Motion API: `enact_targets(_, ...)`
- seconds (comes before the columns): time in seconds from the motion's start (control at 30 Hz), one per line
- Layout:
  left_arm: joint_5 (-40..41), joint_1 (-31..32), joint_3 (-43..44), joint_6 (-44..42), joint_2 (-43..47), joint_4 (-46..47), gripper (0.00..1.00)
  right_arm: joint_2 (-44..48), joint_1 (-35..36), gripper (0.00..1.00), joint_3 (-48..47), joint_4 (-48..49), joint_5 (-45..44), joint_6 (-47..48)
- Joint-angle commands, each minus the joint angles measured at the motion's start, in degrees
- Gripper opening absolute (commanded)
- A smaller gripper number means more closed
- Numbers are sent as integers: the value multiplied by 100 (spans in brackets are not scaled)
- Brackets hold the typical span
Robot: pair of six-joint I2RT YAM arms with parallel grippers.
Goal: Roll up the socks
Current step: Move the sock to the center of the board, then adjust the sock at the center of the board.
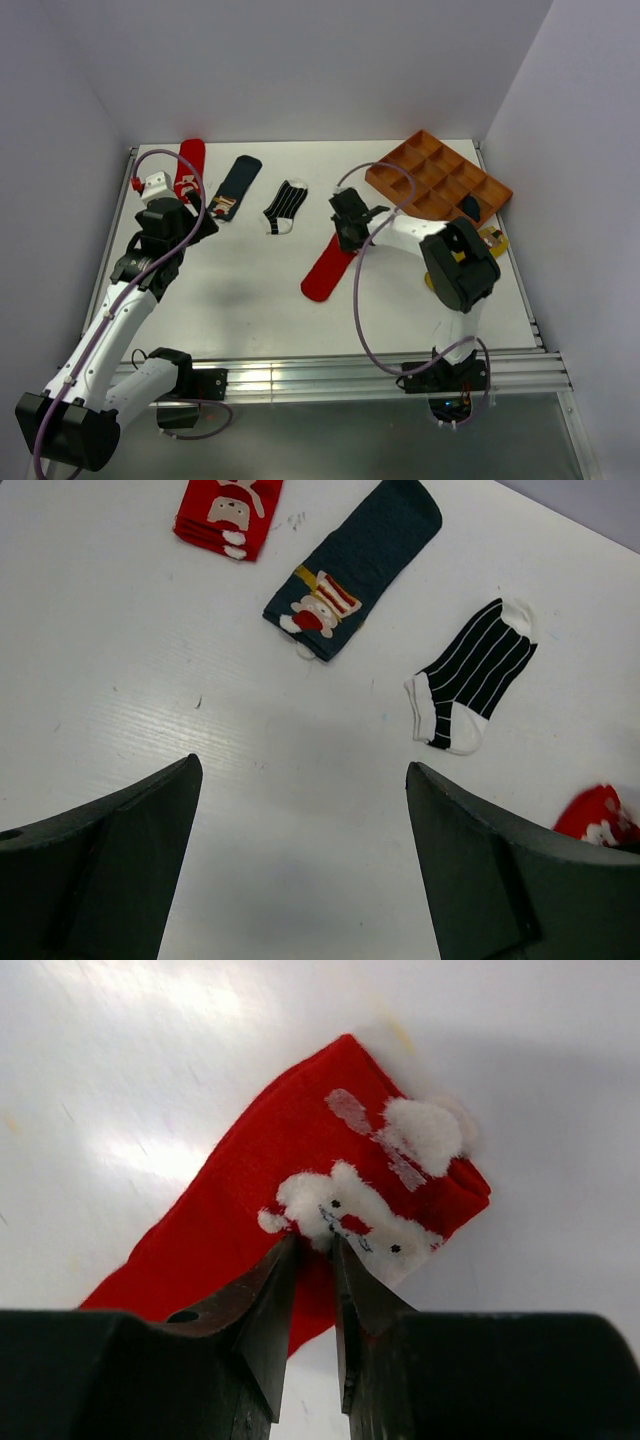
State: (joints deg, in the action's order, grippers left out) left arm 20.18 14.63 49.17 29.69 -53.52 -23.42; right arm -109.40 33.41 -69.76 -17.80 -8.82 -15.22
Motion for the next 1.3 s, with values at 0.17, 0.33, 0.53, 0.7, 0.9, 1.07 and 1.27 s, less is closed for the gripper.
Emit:
enact_targets(0.17, -217, -31, 32, 98, -54, 162, 89, 2036, 332, 29, 1069, -259, 486, -174)
enact_targets(0.33, -190, -39, 14, 107, -45, 162, 89, 2152, 526, 29, 1210, -373, 1003, 133)
enact_targets(0.53, -190, -39, 14, 107, -62, 171, 89, 1941, 1246, 29, 1324, -443, 1584, 362)
enact_targets(0.7, -208, -39, 14, 107, -62, 171, 89, 1564, 1589, 29, 1202, -408, 1901, 336)
enact_targets(0.9, -164, -48, 14, 98, -36, 153, 89, 712, 1669, 29, 885, -224, 2077, 196)
enact_targets(1.07, -129, -48, 14, 98, -45, 153, 89, 70, 1599, 28, 323, 57, 1762, 55)
enact_targets(1.27, -120, -48, -12, 98, -19, 162, 89, -232, 238, 25, -222, 776, 1567, -771)
